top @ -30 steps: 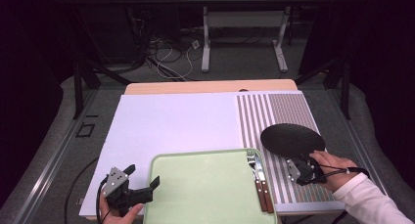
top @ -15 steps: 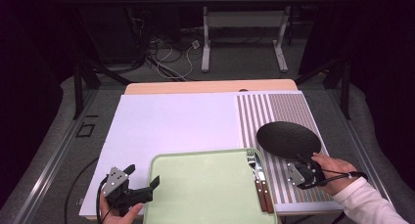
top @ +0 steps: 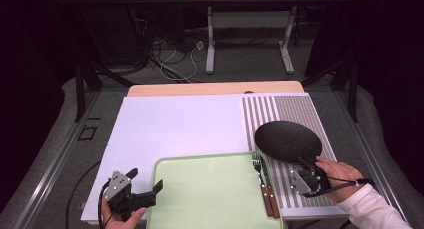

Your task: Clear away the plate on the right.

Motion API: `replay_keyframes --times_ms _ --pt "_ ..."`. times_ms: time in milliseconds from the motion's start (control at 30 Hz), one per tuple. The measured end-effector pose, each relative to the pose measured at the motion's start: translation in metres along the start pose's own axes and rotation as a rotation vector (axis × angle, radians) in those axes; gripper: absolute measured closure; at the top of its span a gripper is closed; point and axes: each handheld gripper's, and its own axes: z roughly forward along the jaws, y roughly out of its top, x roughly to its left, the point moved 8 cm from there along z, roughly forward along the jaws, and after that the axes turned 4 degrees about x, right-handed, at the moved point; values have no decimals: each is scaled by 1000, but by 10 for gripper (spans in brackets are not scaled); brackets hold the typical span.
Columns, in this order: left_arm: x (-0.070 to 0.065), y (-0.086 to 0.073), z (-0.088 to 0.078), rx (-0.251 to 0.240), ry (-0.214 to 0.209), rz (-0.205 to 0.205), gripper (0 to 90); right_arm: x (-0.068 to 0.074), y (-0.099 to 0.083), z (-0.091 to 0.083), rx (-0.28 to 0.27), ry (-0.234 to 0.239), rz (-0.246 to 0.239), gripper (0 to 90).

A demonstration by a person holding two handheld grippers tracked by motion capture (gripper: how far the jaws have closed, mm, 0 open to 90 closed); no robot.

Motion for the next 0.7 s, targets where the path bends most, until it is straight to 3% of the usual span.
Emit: replay_keyframes --times_ms 167,233,300,700 --pt "0 0 -1 6 2 14 20 -1 10 -6 -28 -26 -11 844" --pt "0 0 -1 -2 1 1 20 1 14 -9 -36 -30 8 843" --pt "1 0 -1 -2 1 0 20 0 20 -12 -65 -53 -4 839" --pt "0 0 -1 -3 1 1 20 8 28 -45 -78 -85 -36 835"
